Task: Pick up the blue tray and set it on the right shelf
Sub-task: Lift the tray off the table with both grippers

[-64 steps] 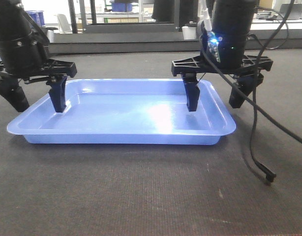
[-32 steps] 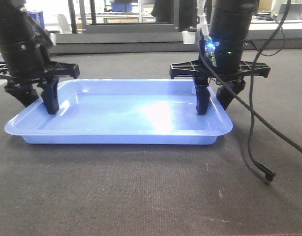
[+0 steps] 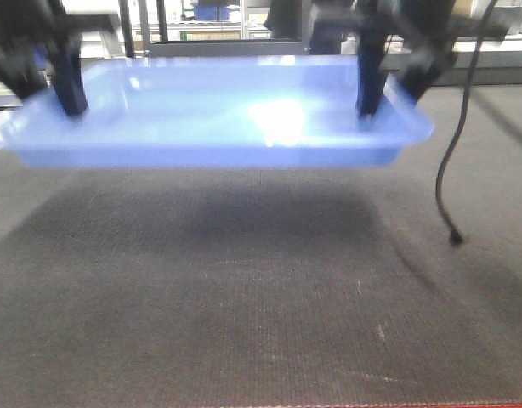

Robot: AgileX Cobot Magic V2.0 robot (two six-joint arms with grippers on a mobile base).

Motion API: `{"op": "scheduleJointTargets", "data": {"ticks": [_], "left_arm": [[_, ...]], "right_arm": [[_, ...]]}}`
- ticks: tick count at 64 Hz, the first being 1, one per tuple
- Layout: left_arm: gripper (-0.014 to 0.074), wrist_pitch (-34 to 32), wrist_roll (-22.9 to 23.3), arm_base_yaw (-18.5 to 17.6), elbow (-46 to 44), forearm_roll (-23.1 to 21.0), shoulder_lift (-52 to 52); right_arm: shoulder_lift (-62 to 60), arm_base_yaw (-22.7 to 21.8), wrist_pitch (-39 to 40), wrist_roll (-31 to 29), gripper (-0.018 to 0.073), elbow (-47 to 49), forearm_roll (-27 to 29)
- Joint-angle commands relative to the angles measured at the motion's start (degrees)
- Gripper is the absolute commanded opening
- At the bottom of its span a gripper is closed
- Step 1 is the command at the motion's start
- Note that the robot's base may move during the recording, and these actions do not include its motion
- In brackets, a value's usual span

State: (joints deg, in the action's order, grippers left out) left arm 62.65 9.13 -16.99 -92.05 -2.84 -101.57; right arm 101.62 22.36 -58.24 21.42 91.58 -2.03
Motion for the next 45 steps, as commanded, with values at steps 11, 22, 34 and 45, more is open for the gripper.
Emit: {"op": "scheduleJointTargets", "data": {"ticks": [11,22,34,45], "left_arm": [[-0.0043,4.2,-0.6,-2.5,-1.6,2.8,13.9],[-0.0041,8.7,1.3,-7.1,-1.6,4.6,17.2],[-0.0041,12.4,6.0,-14.6,-1.6,9.7,18.4],[-0.0041,12.0,8.4,-20.3,0.2,11.6,18.4]], "right_arm": [[-13.9,3.5,-3.3,0.2,0.0057,-0.7,-11.6],[-20.8,4.3,-3.3,1.7,0.0057,-6.0,-11.2],[-27.7,4.3,-3.5,1.7,0.0057,-14.7,-10.4],[-32.3,4.3,-3.5,1.7,0.0057,-18.9,-8.2]]}}
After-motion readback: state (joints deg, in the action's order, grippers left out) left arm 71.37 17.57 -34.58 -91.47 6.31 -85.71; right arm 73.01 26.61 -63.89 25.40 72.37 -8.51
